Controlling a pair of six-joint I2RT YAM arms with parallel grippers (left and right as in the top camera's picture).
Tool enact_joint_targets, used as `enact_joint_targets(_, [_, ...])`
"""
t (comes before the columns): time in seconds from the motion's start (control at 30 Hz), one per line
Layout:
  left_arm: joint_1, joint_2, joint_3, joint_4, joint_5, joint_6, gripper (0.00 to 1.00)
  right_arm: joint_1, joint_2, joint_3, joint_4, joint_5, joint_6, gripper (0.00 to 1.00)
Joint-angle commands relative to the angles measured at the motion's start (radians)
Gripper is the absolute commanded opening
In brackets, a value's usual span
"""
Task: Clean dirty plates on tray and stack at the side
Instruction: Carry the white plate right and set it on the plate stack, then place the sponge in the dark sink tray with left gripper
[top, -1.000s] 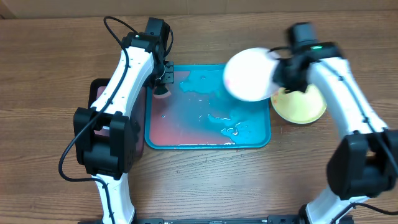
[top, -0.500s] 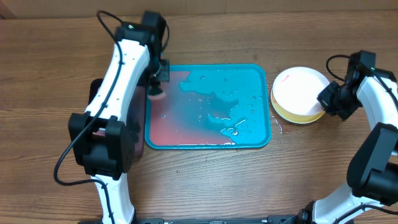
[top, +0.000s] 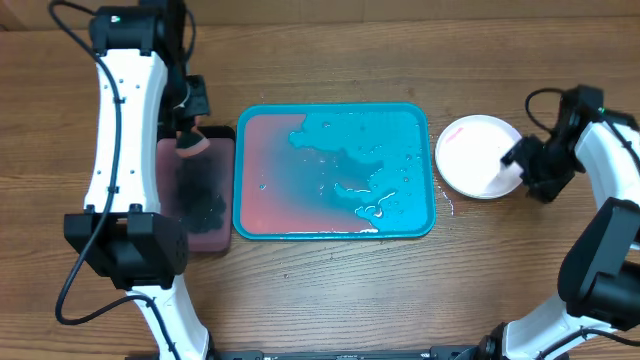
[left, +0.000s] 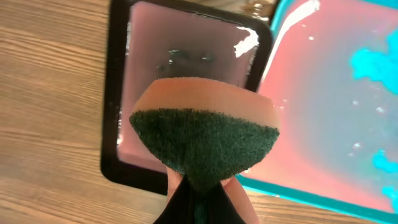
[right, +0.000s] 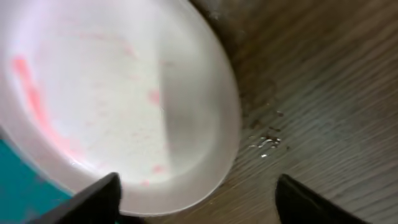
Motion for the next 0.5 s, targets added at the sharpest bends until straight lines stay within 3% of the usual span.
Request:
enact_joint_targets(0.0, [0.044,-0.028,0.011,-0.005,0.014,0.079,0.04,0.042,-0.034,0.153,-0.039,-0.09,-0.102,0.99])
enact_joint_targets(0.23, [0.111,-0.028,-0.218,0.029,0.024,0.154,0.04,0.18,-0.034,0.232,-0.023,-0.08,-0.128,1.0])
enact_joint_targets(0.47, [0.142,-0.028,-0.541,0.287,-0.003,0.167,0.04,0.253,-0.033,0.232,0.012,-0.074,-0.128,1.0])
